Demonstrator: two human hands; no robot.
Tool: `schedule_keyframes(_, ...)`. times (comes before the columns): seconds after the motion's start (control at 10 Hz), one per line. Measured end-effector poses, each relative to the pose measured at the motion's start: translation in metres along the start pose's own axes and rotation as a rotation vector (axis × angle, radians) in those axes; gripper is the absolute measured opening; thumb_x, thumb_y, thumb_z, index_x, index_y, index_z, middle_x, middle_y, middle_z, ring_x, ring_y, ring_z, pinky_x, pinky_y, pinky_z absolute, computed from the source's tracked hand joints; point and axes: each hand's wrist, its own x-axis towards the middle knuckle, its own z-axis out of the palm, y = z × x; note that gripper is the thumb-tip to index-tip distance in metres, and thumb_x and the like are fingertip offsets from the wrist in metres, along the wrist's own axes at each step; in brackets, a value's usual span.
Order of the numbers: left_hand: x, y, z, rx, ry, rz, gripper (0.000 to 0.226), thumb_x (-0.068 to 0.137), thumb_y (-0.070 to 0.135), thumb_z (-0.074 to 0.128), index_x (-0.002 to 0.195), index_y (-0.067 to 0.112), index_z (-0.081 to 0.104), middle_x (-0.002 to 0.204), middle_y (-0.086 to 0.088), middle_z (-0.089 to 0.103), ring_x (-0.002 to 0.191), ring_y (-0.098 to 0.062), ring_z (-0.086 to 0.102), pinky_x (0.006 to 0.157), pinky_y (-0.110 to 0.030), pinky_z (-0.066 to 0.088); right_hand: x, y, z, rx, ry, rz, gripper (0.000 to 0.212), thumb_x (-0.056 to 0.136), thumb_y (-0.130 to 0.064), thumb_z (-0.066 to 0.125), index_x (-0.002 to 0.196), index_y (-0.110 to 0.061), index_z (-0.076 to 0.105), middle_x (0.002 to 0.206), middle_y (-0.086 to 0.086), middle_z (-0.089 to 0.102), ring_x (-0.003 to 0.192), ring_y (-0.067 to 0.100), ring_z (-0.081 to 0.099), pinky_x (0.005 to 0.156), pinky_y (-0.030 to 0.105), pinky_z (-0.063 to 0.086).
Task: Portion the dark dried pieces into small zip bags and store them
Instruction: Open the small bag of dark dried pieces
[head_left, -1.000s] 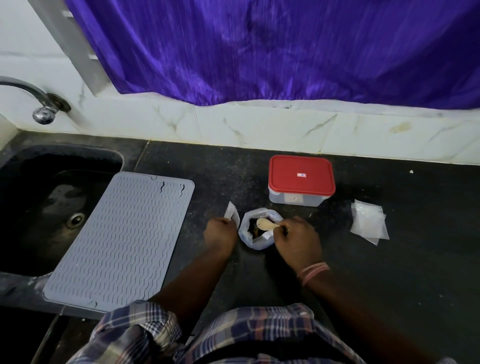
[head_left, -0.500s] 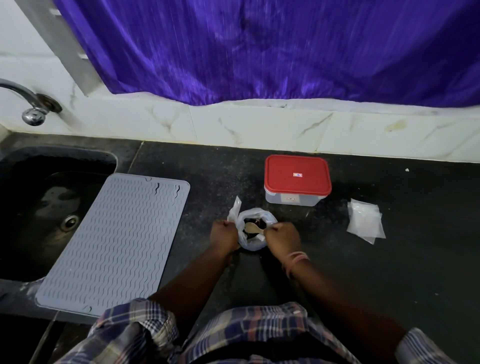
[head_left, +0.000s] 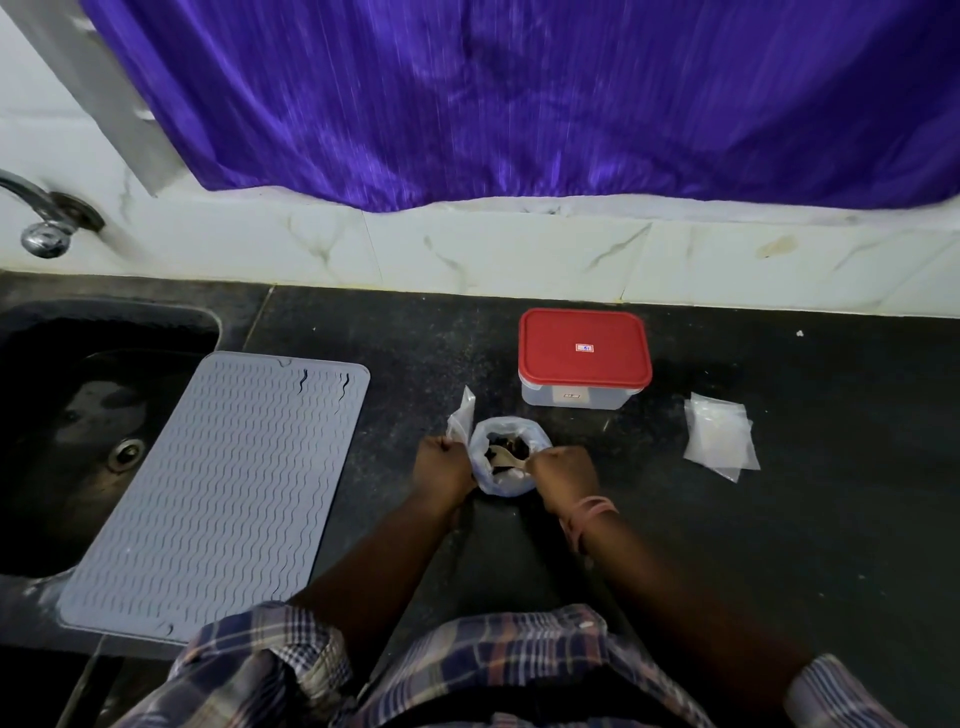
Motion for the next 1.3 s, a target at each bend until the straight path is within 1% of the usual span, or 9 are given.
schedule_keyframes(0.2, -0.017, 0.014, 0.002, 0.059, 0.007, 0.006, 0.043, 0.074, 0.029, 0.064, 0.098, -0.007, 0.066, 0.092, -0.024, 0.072, 0.081, -0.033, 0.068, 0.068, -0.04, 0.055, -0.005, 0.007, 0.005, -0.213, 0.08, -0.255, 0.024, 0.088, -0.014, 0.057, 0.091, -0.014, 0.081, 0.094, 0.008, 0.076, 0.089, 0.025, 0.07, 0.079, 0.026, 0.05)
schedule_keyframes(0.3, -0.008, 0.005, 0.001, 0.059, 0.019, 0.005, 0.04, 0.07, 0.03, 0.06, 0.092, -0.004, 0.065, 0.092, -0.026, 0.07, 0.079, -0.033, 0.067, 0.069, -0.045, 0.055, -0.007, 0.002, 0.009, -0.175, 0.067, -0.249, 0.024, 0.087, -0.013, 0.056, 0.089, -0.014, 0.081, 0.089, 0.004, 0.075, 0.085, 0.021, 0.068, 0.074, 0.021, 0.045)
schedule_keyframes(0.5, -0.002, 0.009, -0.006, 0.0, 0.016, -0.04, 0.04, 0.075, 0.029, 0.058, 0.098, -0.001, 0.069, 0.096, -0.024, 0.073, 0.087, -0.035, 0.072, 0.077, -0.046, 0.06, 0.006, 0.009, -0.004, 0.05, 0.044, -0.006, 0.028, 0.088, -0.015, 0.057, 0.105, -0.001, 0.074, 0.11, 0.02, 0.072, 0.096, 0.033, 0.066, 0.086, 0.037, 0.053)
schedule_keyframes(0.6, -0.005, 0.013, -0.007, 0.015, 0.035, -0.058, 0.04, 0.075, 0.033, 0.06, 0.1, 0.004, 0.071, 0.1, -0.021, 0.074, 0.093, -0.037, 0.073, 0.084, -0.057, 0.062, 0.007, 0.013, -0.01, 0.047, 0.082, -0.013, 0.028, 0.088, -0.016, 0.058, 0.105, -0.002, 0.075, 0.11, 0.019, 0.072, 0.084, 0.02, 0.055, 0.083, 0.034, 0.051)
schedule_keyframes(0.7, -0.017, 0.025, -0.007, 0.062, 0.095, -0.059, 0.032, 0.078, 0.029, 0.06, 0.095, 0.005, 0.071, 0.094, -0.019, 0.074, 0.089, -0.034, 0.073, 0.086, -0.053, 0.061, 0.006, 0.013, -0.015, 0.049, 0.098, -0.031, 0.026, 0.088, -0.015, 0.057, 0.104, -0.004, 0.076, 0.109, 0.017, 0.072, 0.085, 0.018, 0.053, 0.08, 0.03, 0.047)
schedule_keyframes(0.9, -0.058, 0.061, -0.012, 0.358, 0.289, 0.243, 0.013, 0.088, 0.013, 0.067, 0.082, 0.022, 0.061, 0.083, 0.001, 0.069, 0.078, -0.016, 0.067, 0.069, -0.033, 0.056, -0.006, 0.005, -0.028, 0.171, 0.106, -0.144, 0.018, 0.085, -0.01, 0.061, 0.09, -0.01, 0.078, 0.087, 0.004, 0.071, 0.085, 0.017, 0.061, 0.088, 0.035, 0.053)
schedule_keyframes(1.0, -0.064, 0.069, -0.011, 0.485, 0.272, 0.439, 0.013, 0.09, 0.013, 0.068, 0.082, 0.021, 0.061, 0.078, 0.005, 0.066, 0.073, -0.011, 0.063, 0.059, -0.025, 0.045, -0.015, -0.014, -0.027, 0.169, 0.077, -0.301, 0.019, 0.085, -0.006, 0.06, 0.083, -0.006, 0.078, 0.075, 0.007, 0.071, 0.075, 0.022, 0.064, 0.082, 0.04, 0.053)
schedule_keyframes(1.2, -0.065, 0.065, -0.007, 0.579, 0.235, 0.553, 0.008, 0.088, 0.009, 0.067, 0.087, 0.017, 0.066, 0.081, 0.002, 0.069, 0.078, -0.016, 0.067, 0.072, -0.044, 0.059, -0.02, -0.029, -0.011, 0.092, 0.109, -0.303, 0.023, 0.087, -0.013, 0.058, 0.081, -0.015, 0.079, 0.077, 0.001, 0.073, 0.078, 0.015, 0.067, 0.072, 0.03, 0.052)
schedule_keyframes(1.3, -0.068, 0.062, -0.008, 0.554, 0.24, 0.537, 0.007, 0.092, 0.02, 0.068, 0.085, 0.02, 0.067, 0.079, 0.004, 0.07, 0.076, -0.014, 0.068, 0.069, -0.037, 0.058, -0.024, -0.03, -0.009, 0.03, 0.155, -0.336, 0.024, 0.088, -0.014, 0.056, 0.072, -0.016, 0.073, 0.067, -0.004, 0.066, 0.071, 0.013, 0.064, 0.062, 0.023, 0.043)
